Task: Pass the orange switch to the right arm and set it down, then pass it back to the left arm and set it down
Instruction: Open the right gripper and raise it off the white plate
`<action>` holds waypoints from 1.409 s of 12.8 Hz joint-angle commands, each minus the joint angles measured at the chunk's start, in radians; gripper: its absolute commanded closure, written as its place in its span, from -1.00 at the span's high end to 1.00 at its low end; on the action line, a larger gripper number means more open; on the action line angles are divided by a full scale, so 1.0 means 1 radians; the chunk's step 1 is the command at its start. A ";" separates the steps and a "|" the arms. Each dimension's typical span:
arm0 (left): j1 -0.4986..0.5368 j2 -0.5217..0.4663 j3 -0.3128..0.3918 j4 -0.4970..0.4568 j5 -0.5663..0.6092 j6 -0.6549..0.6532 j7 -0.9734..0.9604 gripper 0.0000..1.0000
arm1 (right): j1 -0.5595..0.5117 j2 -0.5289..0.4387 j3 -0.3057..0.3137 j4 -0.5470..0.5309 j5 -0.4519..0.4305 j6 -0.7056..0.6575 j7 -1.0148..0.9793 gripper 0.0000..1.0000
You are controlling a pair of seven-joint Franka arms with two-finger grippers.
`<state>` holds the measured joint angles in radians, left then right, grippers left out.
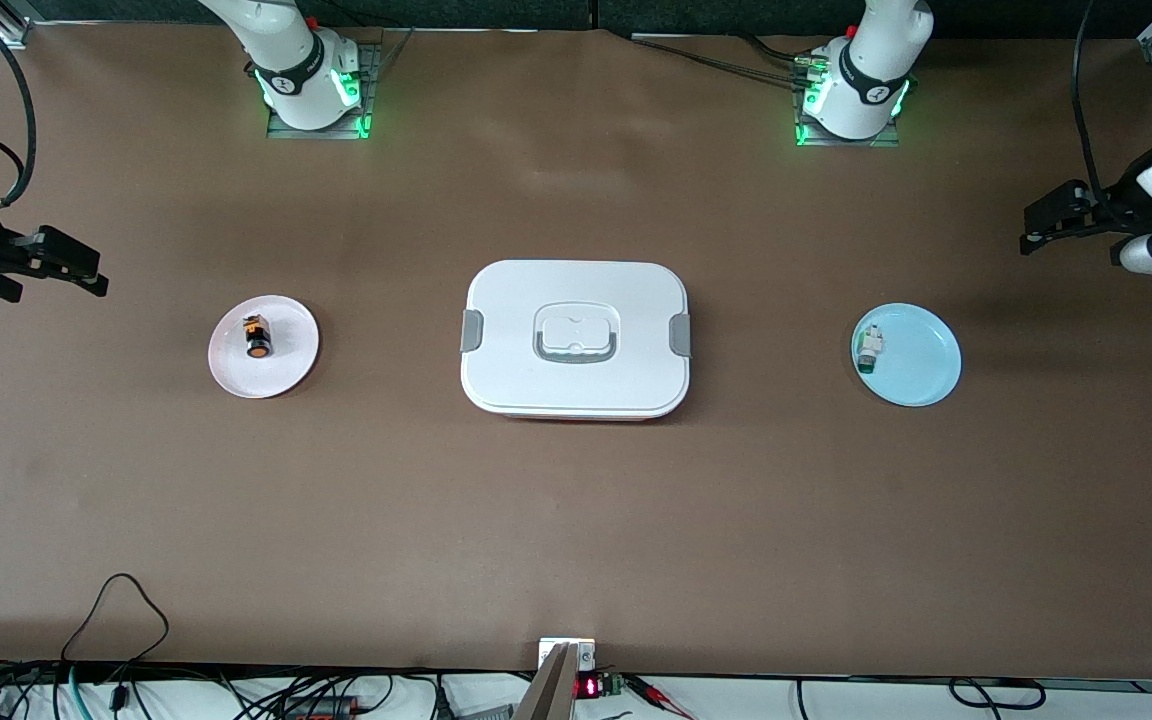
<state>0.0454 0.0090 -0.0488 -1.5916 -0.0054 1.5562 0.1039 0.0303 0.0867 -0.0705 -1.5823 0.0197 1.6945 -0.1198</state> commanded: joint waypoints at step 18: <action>0.005 0.003 -0.005 0.019 0.007 -0.018 0.013 1.00 | 0.034 0.038 0.015 -0.129 0.065 0.063 0.798 0.99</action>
<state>0.0460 0.0089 -0.0501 -1.5909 -0.0054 1.5556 0.1040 0.0450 0.1436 -0.0590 -1.6368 0.0644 1.7054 0.5276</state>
